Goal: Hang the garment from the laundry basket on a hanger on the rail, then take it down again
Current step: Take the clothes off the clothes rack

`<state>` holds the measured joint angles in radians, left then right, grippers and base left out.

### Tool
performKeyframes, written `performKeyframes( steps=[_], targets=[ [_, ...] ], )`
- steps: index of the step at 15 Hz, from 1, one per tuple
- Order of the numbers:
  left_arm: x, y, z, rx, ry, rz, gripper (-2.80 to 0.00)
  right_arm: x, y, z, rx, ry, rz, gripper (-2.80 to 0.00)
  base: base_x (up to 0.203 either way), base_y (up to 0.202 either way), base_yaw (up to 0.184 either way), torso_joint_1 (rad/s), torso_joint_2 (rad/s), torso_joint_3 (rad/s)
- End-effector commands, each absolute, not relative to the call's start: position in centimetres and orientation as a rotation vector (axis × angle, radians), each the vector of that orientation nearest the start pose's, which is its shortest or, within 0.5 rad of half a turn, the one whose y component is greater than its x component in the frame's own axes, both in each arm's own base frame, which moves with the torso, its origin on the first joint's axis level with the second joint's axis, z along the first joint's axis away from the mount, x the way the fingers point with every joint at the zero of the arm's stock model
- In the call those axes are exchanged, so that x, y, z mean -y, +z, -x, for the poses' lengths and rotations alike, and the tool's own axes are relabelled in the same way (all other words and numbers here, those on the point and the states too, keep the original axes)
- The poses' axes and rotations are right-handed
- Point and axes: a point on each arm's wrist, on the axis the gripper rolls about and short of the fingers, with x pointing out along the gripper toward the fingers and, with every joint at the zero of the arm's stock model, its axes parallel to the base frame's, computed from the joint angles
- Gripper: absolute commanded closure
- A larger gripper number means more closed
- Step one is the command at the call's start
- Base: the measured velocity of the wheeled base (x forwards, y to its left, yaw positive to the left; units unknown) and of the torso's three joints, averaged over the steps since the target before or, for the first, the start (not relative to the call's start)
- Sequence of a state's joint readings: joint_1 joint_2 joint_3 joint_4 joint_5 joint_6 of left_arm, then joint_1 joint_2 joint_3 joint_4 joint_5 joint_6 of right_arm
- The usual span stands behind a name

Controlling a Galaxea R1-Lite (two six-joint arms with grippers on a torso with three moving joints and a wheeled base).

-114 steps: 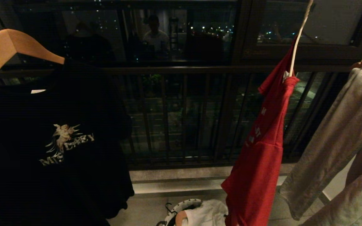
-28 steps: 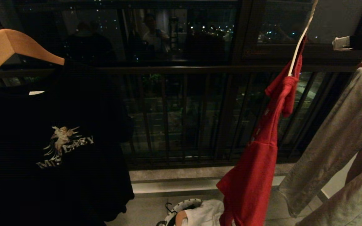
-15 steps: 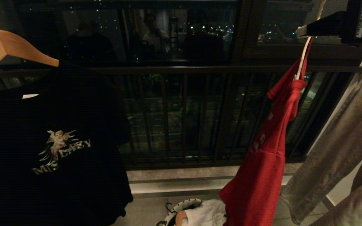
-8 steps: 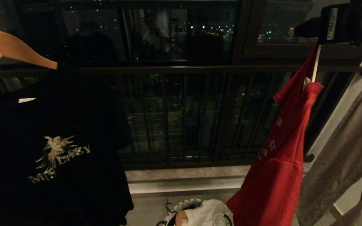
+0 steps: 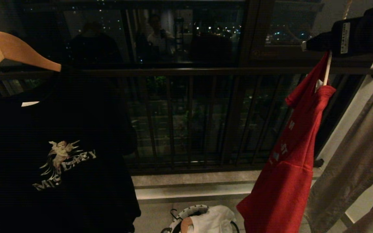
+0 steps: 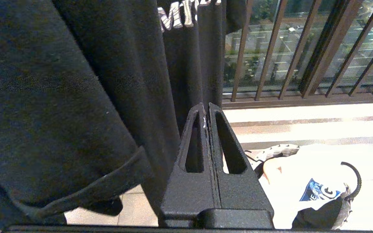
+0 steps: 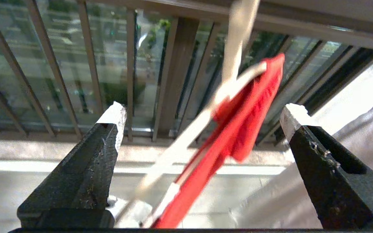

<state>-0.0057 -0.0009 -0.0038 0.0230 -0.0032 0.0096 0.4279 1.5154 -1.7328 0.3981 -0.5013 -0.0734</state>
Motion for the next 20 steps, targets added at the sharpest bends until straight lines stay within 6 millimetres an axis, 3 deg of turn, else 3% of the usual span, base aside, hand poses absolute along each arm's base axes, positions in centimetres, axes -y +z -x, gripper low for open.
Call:
performKeyframes(
  steps=[1,10,14,20],
  targets=[
    [0.0,7.4,2.3,-0.018,-0.009,-0.009,0.0,-8.2,39.2,-20.7,-0.167,-0.072,0.156,-2.8,0.0,0.0,0.0,0.0,0.0,0.0],
    [0.0,7.4,2.3,-0.017,-0.009,-0.009,0.0,-6.9,39.3,-18.6,-0.159,-0.083,0.205,-2.8,0.0,0.0,0.0,0.0,0.0,0.0],
    [0.0,7.4,2.3,-0.018,-0.009,-0.01,0.0,-6.4,39.2,-19.0,-0.164,-0.108,0.215,-2.8,0.0,0.0,0.0,0.0,0.0,0.0],
    [0.0,7.4,2.3,-0.017,-0.01,-0.009,0.0,-7.3,38.0,-21.1,-0.209,-0.051,0.231,-2.8,0.0,0.0,0.0,0.0,0.0,0.0]
  ],
)
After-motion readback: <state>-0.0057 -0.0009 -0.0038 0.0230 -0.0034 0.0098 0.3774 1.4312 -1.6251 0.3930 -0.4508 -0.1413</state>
